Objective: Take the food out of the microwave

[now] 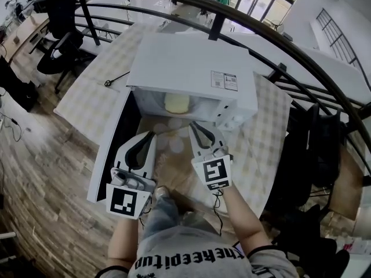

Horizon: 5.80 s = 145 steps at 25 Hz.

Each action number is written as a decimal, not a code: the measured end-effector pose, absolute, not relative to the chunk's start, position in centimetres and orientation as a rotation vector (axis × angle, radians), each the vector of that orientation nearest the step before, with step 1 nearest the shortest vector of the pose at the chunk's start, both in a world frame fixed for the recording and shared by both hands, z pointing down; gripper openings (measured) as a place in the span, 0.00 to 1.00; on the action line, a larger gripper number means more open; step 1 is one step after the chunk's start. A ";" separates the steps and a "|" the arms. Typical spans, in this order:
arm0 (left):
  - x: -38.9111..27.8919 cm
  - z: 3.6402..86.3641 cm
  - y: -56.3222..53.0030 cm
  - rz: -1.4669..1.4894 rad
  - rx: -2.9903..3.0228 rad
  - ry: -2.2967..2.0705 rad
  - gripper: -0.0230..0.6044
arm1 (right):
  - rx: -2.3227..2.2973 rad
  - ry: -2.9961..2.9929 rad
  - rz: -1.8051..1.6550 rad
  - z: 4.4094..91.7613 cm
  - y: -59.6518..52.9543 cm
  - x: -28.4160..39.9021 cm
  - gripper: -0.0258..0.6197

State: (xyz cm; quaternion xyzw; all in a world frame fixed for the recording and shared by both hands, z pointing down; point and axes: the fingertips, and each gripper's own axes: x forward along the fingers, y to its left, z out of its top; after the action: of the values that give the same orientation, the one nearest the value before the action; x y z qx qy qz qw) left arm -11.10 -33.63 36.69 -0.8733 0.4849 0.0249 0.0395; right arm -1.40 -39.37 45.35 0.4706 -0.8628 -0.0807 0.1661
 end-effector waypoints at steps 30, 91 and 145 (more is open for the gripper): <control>-12.3 40.0 -34.8 0.024 -2.748 1.445 0.05 | 0.823 -1.943 -0.627 60.0 -47.7 -5.6 0.28; -11.9 37.7 -33.9 0.059 -2.716 1.465 0.05 | 1.105 -2.210 -0.358 52.3 -43.8 -3.5 0.15; -4.9 29.6 -22.0 0.205 -2.585 1.450 0.05 | 1.606 -2.575 -0.158 35.3 -22.2 9.1 0.17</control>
State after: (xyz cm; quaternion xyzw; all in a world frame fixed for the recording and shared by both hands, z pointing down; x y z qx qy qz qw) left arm -4.89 -21.97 29.63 -0.8669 0.4863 0.0689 0.0853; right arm 9.15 -22.24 35.29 0.5278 -0.8462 -0.0518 0.0514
